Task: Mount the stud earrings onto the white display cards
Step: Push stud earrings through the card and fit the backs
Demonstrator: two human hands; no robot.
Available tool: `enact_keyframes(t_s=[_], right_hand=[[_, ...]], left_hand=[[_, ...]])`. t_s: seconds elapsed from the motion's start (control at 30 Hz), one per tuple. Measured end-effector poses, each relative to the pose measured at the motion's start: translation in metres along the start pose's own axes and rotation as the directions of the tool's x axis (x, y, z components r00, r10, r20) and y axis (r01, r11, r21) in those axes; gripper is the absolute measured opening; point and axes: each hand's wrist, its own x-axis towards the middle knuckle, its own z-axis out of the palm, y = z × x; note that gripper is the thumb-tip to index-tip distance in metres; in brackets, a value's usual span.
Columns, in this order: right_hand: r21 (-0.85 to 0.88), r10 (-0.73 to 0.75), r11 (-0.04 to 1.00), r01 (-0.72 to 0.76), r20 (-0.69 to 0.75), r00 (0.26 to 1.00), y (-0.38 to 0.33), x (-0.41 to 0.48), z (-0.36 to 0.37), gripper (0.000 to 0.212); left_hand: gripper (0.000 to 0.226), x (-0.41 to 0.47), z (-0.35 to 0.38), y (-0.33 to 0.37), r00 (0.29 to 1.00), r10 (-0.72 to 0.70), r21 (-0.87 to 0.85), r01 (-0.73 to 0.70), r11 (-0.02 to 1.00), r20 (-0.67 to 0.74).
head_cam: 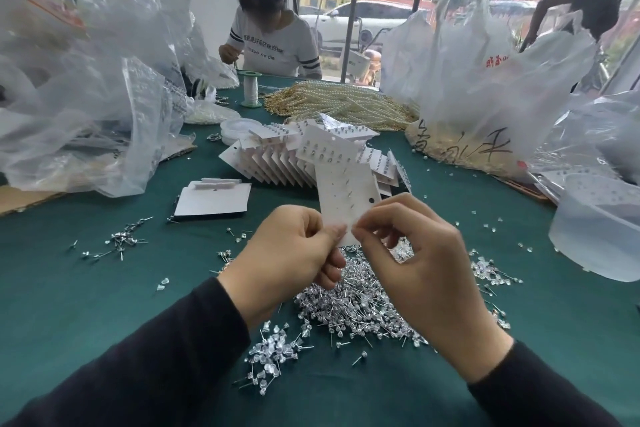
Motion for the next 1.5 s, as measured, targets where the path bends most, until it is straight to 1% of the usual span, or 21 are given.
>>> enact_keyframes(t_s=[0.17, 0.3, 0.43, 0.57, 0.7, 0.83, 0.97, 1.1, 1.2, 1.33, 1.5], right_hand=[[0.052, 0.035, 0.998, -0.037, 0.029, 0.999, 0.003, -0.001, 0.004, 0.007], [0.113, 0.058, 0.992, -0.057, 0.000, 0.998, 0.001, -0.001, 0.003, 0.004], [0.113, 0.069, 0.991, -0.070, 0.012, 0.998, 0.001, -0.003, 0.005, 0.008], [0.114, 0.088, 0.990, -0.087, -0.011, 0.996, 0.003, -0.005, 0.008, 0.003], [0.093, 0.095, 0.992, -0.090, -0.056, 0.994, 0.003, -0.008, 0.013, 0.004], [0.042, 0.071, 0.997, -0.068, -0.093, 0.993, 0.002, -0.009, 0.018, 0.008], [0.020, 0.046, 0.999, -0.044, -0.141, 0.989, 0.001, -0.010, 0.019, 0.006], [0.005, 0.022, 1.000, -0.022, -0.145, 0.989, -0.001, -0.010, 0.020, 0.004], [-0.037, 0.012, 0.999, -0.017, -0.136, 0.991, 0.000, -0.009, 0.020, 0.003], [-0.054, 0.023, 0.998, -0.031, -0.132, 0.991, 0.002, -0.008, 0.017, 0.008], [-0.035, 0.021, 0.999, -0.026, -0.115, 0.993, 0.001, -0.007, 0.017, 0.009]], left_hand=[[0.026, -0.001, 0.000, 0.000, 1.000, 0.012, 0.012, -0.012, 1.000, -0.004], [0.027, -0.001, 0.000, 0.000, 1.000, 0.014, 0.015, -0.013, 1.000, -0.013], [0.027, -0.001, 0.000, -0.001, 1.000, 0.015, 0.015, -0.015, 1.000, -0.020], [0.028, -0.001, 0.002, -0.002, 1.000, 0.007, -0.006, -0.007, 1.000, -0.031], [0.029, -0.001, 0.003, -0.004, 0.999, 0.014, -0.025, -0.015, 1.000, -0.052], [0.029, -0.001, 0.004, -0.005, 0.994, 0.039, -0.056, -0.045, 0.997, -0.099], [0.028, -0.003, 0.005, -0.003, 0.995, 0.049, -0.075, -0.056, 0.996, -0.092], [0.026, -0.003, 0.006, -0.003, 0.995, 0.014, -0.129, -0.027, 0.991, -0.095], [0.027, -0.002, 0.005, -0.003, 0.997, -0.016, -0.156, 0.004, 0.988, -0.078], [0.026, 0.000, 0.007, -0.004, 0.997, 0.003, -0.102, -0.011, 0.995, -0.080], [0.026, 0.001, 0.007, -0.007, 0.991, 0.058, -0.005, -0.059, 0.998, -0.121]])
